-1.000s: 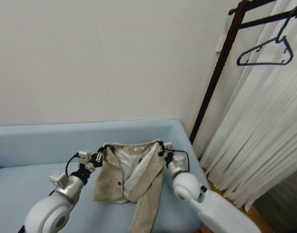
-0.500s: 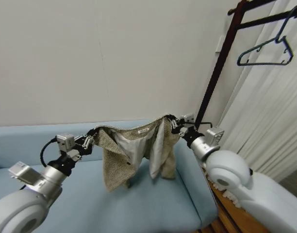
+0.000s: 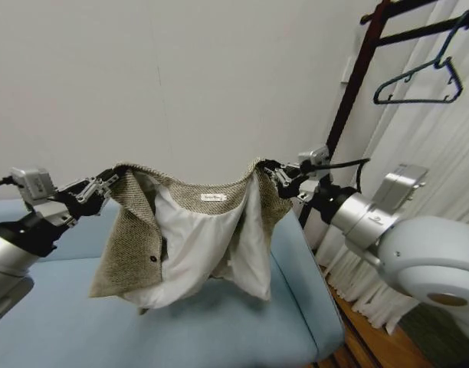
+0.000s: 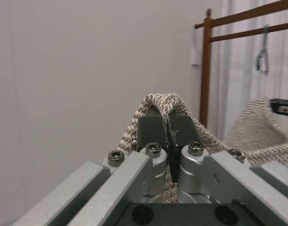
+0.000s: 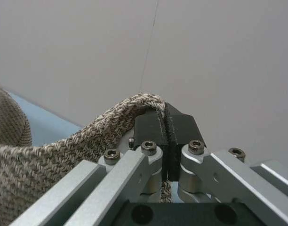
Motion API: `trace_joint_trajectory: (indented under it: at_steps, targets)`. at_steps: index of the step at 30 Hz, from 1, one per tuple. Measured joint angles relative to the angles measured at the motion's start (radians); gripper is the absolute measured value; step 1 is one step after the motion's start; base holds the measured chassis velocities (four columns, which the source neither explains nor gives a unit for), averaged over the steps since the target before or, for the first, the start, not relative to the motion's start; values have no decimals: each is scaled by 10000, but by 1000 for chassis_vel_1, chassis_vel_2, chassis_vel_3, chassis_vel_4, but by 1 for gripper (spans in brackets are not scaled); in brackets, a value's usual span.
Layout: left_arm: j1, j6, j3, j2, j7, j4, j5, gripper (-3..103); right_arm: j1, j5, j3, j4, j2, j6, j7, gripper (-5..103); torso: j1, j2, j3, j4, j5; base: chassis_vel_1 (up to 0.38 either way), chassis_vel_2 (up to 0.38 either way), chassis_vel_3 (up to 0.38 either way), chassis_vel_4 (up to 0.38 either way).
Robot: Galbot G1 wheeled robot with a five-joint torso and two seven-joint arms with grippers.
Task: Pick up the clothes from the sofa and hang them on the clothes hanger.
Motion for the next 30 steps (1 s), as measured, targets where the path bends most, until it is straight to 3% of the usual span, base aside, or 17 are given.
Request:
trace_joint_trajectory:
  at_steps: [3,4,6,9,14,18,19,21,23,25,27,28,30]
  targets:
    - [51,-46,-776,361,721,-1,-875,1,663,1406,28,33,-308,135,-32,0,0,0,0,1,0,0,0,0,0]
    - [51,-46,-776,361,721,-1,-875,1,663,1406,28,33,-308,135,-32,0,0,0,0,1,0,0,0,0,0]
    - [9,-40,-1255,741,937,2,-1631,1,1188,2355,47,59,-457,167,-82,0,0,0,0,3,1,0,0,0,0]
    - [-8,72,-2012,1358,952,7,-2563,1,1761,3277,168,14,-863,228,-520,0,0,0,0,1,2,0,0,0,0]
    - [-9,402,-2774,1843,824,10,-3634,1,2078,3872,299,-32,-1390,287,-951,0,0,1,0,-1,2,0,0,0,0]
    - [-78,893,-3455,2203,302,11,-5553,1,2295,4613,632,8,-1883,295,-1266,0,-1,0,-1,-1,2,0,0,0,0]
    - [-78,893,-3455,2203,302,11,-5553,1,2295,4613,632,8,-1883,295,-1266,0,-1,0,-1,-1,2,0,0,0,0]
    - [-112,1096,-3463,2151,-231,14,-6239,1,2266,4996,927,163,-1882,192,-1102,0,-1,0,0,0,4,0,0,0,0]
    - [-92,1274,-3284,1970,-588,22,-6514,1,2231,5882,1191,217,-1875,-19,-525,0,0,0,-1,3,0,0,0,0,0]
    - [-84,1386,-3139,1871,-819,22,-6612,1,2197,6161,1202,225,-1904,-86,-356,0,-1,0,0,3,-1,0,0,0,0]
    - [-197,1581,-2544,1644,-1804,28,-7056,1,2038,6561,1131,227,-1952,-287,-43,0,-1,0,0,1,-1,0,0,0,0]
    - [-197,1581,-2544,1644,-1804,28,-7056,1,2038,6561,1131,227,-1952,-287,-43,0,-1,0,0,1,-1,0,0,0,0]
    - [-366,1830,-1717,1432,-3218,37,-7390,1,1869,6973,1018,227,-1777,-639,439,0,-1,0,0,-1,3,0,0,0,0]
